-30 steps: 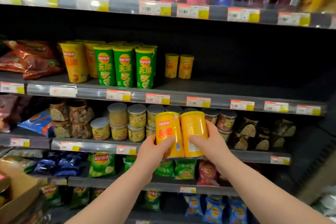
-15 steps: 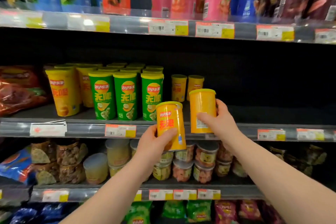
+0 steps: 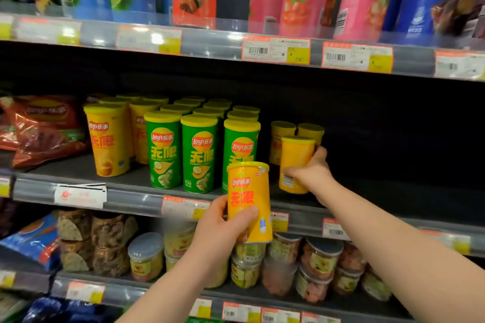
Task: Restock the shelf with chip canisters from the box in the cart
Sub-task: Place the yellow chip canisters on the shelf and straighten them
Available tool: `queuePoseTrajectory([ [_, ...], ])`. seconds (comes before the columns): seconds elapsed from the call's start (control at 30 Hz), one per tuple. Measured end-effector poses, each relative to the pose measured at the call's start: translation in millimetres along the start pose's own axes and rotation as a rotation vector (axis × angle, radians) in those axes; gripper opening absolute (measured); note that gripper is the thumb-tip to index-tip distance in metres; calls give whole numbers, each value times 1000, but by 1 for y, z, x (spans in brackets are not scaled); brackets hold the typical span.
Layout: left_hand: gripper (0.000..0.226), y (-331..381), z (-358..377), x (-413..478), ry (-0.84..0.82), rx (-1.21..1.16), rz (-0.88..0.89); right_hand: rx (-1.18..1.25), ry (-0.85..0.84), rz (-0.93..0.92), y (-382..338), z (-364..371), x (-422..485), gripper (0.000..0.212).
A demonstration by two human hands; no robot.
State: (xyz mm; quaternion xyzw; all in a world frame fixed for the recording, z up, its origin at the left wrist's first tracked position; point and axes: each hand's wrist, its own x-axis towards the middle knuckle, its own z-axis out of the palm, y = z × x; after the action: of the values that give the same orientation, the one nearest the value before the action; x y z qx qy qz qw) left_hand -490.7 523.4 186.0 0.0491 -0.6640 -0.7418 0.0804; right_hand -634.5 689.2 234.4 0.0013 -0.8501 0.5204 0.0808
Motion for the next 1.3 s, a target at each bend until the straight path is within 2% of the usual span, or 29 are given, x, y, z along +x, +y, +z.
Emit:
queuePoseTrajectory([
  [0.2,43,3,10,6,36,12,-4,-34,-57,-20,10,14,39,102],
  [0.33,38,3,20,12,62,16,3,-56,-243,-28,20,17,54,82],
  [0.43,33,4,29,14,64,-25,-9,-88,-261,-61,28,17,62,77],
  [0.6,47,5,38,18,72,-37,-22,-71,-335,-64,36,21,72,84],
  [0.67,46,4,40,20,82,-37,-26,-87,-326,-78,38,24,75,85],
  [0.8,26,2,43,23,94,-30,-26,-134,-224,-72,40,26,78,90],
  [0.93,24,2,44,25,109,-20,-13,-130,-283,-57,41,26,80,89],
  [1.13,30,0,46,29,112,18,-13,-171,-223,-64,41,28,84,76],
  [1.3,49,1,47,29,107,7,-13,-258,-160,-9,35,34,94,65],
])
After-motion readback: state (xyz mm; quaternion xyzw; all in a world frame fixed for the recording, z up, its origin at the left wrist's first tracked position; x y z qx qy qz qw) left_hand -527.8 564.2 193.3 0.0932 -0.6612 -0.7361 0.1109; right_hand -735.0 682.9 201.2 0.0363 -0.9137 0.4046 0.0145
